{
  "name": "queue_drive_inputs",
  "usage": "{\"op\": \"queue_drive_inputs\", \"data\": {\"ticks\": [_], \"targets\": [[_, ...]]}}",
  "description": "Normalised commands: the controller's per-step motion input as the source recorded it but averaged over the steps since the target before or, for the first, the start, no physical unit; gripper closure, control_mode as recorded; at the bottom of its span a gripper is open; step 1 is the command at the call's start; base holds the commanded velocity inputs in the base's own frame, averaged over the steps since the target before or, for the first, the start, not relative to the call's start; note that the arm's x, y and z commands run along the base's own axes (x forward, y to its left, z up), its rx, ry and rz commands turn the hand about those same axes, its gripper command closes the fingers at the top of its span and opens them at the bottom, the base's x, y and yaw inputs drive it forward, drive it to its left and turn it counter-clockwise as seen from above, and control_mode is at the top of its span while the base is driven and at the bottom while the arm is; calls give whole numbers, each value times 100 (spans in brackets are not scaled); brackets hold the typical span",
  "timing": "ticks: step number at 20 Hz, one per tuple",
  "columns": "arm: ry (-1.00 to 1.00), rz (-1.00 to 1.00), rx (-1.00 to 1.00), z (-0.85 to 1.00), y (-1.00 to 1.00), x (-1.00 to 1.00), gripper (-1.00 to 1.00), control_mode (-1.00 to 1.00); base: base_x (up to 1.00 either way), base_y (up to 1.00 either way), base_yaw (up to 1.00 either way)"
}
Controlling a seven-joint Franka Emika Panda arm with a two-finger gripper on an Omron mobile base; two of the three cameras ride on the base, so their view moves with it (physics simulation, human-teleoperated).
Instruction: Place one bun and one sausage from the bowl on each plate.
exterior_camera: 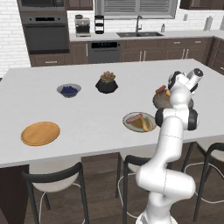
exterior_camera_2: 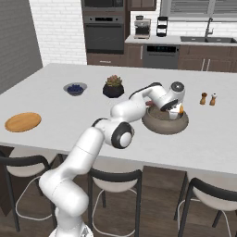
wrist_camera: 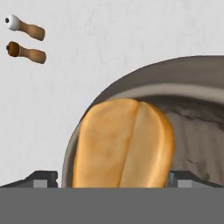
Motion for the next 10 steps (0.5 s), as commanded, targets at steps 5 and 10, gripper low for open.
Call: {"op": "queue_drive_inputs", "data": {"ticks": [5, 10], "targets": [[0, 0, 0, -11, 0, 0, -100, -100, 0, 0, 0], [0, 0, 0, 0, 0, 0, -100, -100, 0, 0, 0]]}}
